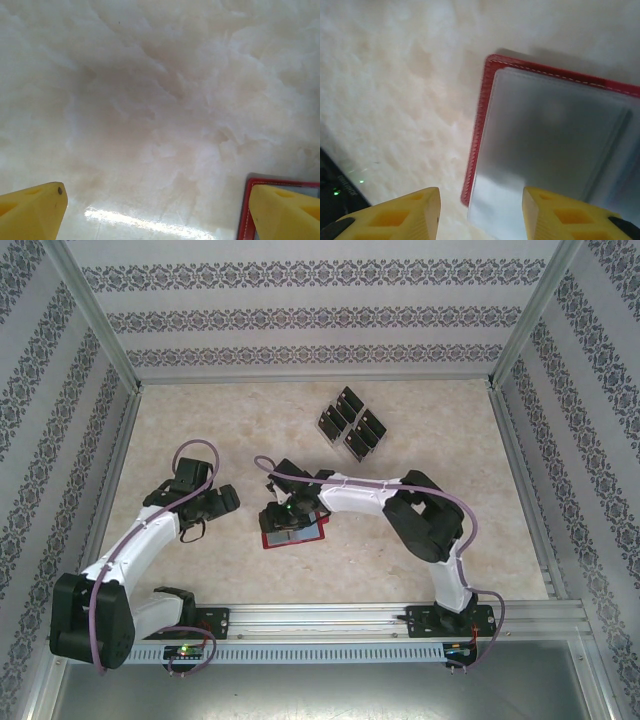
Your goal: Put the credit cards into the card holder
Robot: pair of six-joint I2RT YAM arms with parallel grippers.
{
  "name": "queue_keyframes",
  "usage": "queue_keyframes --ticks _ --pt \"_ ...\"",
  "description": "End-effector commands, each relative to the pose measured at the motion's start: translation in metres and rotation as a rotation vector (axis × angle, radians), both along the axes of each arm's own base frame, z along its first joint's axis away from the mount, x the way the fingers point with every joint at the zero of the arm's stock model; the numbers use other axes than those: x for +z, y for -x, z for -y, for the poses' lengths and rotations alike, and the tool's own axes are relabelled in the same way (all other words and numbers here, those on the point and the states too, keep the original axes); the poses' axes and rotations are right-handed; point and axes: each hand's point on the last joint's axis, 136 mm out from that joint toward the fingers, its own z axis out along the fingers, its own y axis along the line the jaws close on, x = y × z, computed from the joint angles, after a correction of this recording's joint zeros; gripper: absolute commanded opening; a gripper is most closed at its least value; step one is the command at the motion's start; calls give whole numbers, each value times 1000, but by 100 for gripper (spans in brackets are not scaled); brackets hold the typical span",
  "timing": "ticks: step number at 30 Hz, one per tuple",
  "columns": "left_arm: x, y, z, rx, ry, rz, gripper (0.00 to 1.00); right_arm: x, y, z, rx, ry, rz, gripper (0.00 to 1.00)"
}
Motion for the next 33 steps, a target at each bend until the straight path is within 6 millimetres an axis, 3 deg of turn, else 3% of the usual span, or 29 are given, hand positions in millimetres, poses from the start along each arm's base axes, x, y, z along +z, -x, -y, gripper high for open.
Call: queue_keyframes --ticks 1,4,8,10,14,20,24,27,33 --pt "6 8 -1 -19 -1 -21 94 6 1 -11 15 -30 -7 48" --pt "5 12 0 -26 5 -30 94 23 -1 -11 27 -60 22 48" --pt "3 15 4 -43 23 -48 94 70 -11 -2 5 -130 109 49" --pt "3 15 10 -61 47 -51 94 94 -19 14 -28 -147 160 49" --pt "3 13 25 -96 78 -54 94 118 -46 61 -129 -110 251 49" --pt "-4 7 59 -167 71 -57 94 122 -97 147 -290 53 345 48" --pt "-15 4 83 -221 24 -77 93 114 -128 189 -327 198 388 47" --pt "-24 2 95 -243 0 -95 94 111 -149 209 -320 309 428 47" --pt "-36 -1 101 -261 -44 -118 94 107 -183 226 -263 475 481 45"
